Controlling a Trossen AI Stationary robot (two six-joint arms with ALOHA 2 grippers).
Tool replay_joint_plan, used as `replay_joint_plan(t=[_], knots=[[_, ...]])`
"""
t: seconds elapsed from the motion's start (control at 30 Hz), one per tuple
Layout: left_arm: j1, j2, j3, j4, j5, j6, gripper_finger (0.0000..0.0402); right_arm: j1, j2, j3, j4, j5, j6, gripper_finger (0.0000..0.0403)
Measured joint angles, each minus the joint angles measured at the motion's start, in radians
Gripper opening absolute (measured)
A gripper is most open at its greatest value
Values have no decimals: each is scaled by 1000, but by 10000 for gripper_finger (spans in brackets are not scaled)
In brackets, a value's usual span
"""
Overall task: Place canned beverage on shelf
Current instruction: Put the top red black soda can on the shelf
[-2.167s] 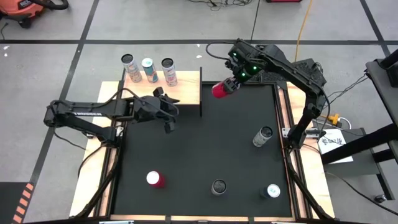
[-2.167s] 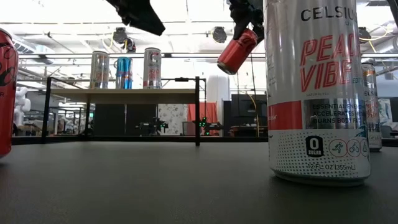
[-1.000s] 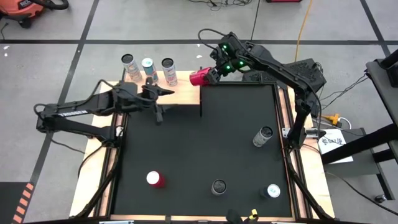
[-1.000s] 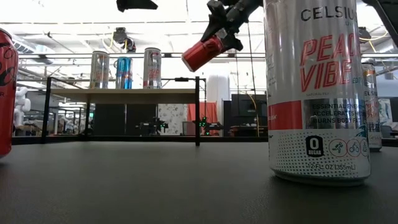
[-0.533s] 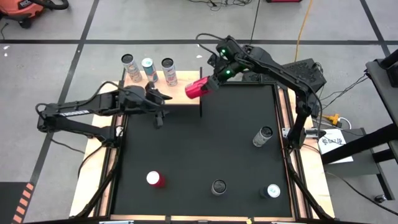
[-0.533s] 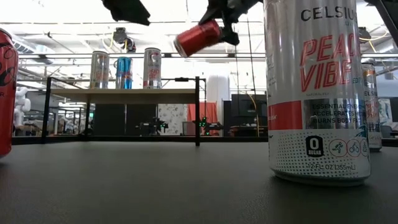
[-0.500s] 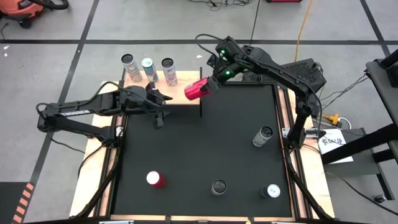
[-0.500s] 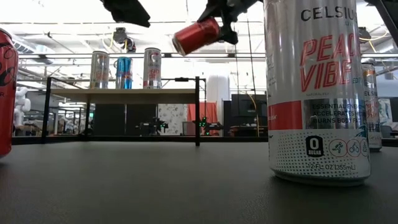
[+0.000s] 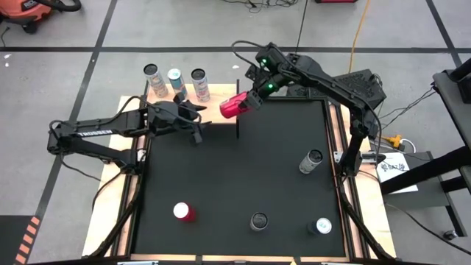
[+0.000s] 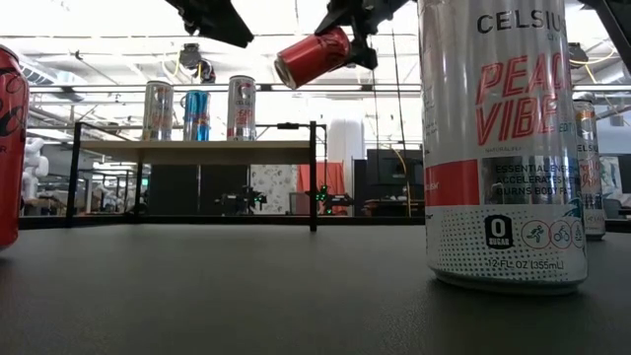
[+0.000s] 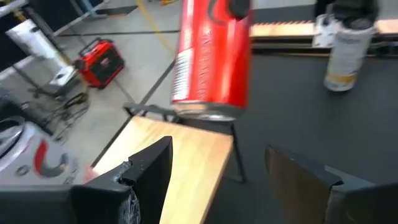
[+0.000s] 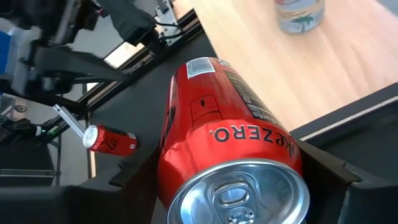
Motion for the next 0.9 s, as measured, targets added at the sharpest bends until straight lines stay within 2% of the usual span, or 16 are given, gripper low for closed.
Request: replay_joint_plan(t=[0.9], knots=[[0, 1, 0, 8, 56, -8, 254, -1, 0, 0, 1, 22, -20, 267]])
